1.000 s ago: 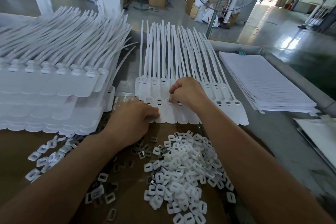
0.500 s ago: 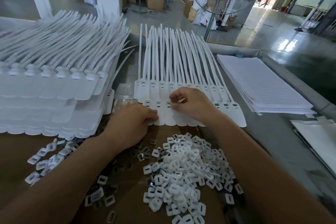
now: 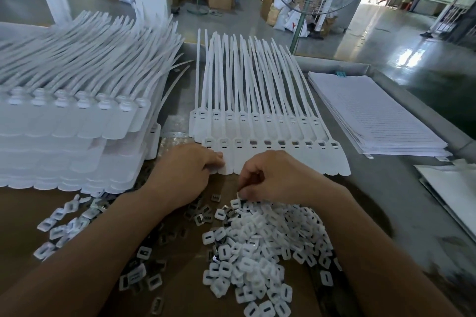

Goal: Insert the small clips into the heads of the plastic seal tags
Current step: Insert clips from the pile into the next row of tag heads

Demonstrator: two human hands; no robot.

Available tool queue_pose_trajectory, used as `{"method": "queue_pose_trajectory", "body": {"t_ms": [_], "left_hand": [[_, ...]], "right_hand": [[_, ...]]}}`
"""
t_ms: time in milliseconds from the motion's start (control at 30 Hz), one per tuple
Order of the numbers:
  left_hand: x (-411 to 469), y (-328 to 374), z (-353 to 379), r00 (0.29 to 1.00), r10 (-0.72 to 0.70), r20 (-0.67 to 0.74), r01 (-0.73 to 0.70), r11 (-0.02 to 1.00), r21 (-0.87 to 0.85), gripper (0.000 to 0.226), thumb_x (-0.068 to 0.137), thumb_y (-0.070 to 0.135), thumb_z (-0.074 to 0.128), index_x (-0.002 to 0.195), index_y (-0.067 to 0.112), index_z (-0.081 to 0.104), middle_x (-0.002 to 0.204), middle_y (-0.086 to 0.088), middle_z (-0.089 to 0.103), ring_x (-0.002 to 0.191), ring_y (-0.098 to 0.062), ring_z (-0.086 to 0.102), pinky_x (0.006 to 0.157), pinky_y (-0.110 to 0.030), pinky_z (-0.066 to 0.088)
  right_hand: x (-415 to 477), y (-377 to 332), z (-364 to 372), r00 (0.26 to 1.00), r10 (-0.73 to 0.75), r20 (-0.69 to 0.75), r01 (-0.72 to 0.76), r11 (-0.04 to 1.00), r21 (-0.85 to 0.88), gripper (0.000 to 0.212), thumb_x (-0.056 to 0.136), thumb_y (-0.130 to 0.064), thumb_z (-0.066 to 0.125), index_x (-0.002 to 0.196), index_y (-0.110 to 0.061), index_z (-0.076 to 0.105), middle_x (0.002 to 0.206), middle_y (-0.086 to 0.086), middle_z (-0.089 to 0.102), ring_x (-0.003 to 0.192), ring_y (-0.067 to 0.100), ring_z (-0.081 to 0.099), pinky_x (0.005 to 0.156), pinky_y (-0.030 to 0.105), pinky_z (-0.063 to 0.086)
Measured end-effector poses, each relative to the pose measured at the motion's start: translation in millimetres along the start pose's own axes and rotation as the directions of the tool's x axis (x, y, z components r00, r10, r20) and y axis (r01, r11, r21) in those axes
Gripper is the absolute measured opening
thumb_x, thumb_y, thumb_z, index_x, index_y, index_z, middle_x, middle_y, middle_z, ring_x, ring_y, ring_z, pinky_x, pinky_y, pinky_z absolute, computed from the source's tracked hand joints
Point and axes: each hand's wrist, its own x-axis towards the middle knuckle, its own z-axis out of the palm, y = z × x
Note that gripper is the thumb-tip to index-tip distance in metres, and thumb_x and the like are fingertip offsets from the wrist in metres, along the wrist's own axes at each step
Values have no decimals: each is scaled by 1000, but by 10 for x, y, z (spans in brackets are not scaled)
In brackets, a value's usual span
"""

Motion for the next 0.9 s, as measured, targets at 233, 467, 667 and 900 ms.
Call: {"method": "queue_pose_trajectory", "body": {"t_ms": [233,467,667,900], "left_hand": [[-4,0,-1,1000,-1,-6,1,1000,-9,38,87,4,46,117,22,62,127,13,55,120,-5,45,97,-13,22],[11,-13,10,1000,7,-15,-7,1000,-10,41,86,2,46,117,23,62,127,13,55,122,-5,43,93,-9,16],[7,-17,19,1000,14,-11,-14,1000,-7,41,86,1,46,118,22,61,128,13,54,123,-5,42,90,-6,13],[7,-8,9,1000,18,-6,-18,1000,-21,41,86,1,46,118,22,61,128,13,55,122,-3,42,95,-8,16]], "right_hand": [[-18,-66,23,999,1,36,1,999,-53,10,81,-18,68,77,-21,59,67,-14,54,59,-2,50,51,5,39],[-38,56,-35,988,26,-155,-4,990,138,18,87,-14,59,75,-24,51,73,-6,58,70,9,58,67,25,50],[13,197,-37,935,79,-345,3,973,231,11,79,-17,70,75,-25,63,67,-12,62,64,1,59,67,19,51],[64,258,-59,880,144,-454,32,933,358,13,86,-22,63,77,-31,66,62,-11,65,55,-5,58,50,6,41]]}}
